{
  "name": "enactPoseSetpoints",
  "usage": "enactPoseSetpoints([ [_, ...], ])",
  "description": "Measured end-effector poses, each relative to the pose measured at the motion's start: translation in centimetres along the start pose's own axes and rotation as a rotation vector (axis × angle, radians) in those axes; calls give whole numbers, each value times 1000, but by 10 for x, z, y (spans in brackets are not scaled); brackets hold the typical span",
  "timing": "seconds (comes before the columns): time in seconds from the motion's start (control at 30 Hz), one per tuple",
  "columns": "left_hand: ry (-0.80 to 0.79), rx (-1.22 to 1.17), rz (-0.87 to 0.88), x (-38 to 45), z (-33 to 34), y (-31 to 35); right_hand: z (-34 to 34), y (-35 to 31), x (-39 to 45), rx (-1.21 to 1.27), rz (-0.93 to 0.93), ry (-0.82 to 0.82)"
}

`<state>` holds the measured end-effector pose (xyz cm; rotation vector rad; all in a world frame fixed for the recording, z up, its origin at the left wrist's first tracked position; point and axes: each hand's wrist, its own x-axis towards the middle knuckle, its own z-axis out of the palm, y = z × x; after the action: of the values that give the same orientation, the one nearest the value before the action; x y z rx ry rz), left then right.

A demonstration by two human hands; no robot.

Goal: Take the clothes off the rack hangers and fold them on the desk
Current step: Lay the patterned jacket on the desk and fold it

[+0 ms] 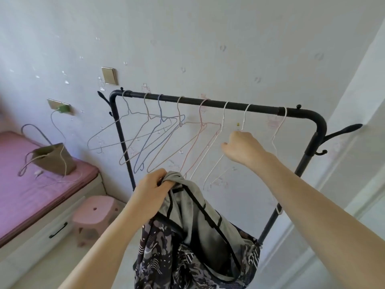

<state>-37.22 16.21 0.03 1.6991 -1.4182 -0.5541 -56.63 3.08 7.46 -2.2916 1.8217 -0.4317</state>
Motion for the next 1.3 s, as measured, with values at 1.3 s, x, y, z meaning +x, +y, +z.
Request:
enactPoseSetpoints([
  [1.3,1525,148,-568,-483,-497,-135,275,-592,-332,792,-762,-1429],
])
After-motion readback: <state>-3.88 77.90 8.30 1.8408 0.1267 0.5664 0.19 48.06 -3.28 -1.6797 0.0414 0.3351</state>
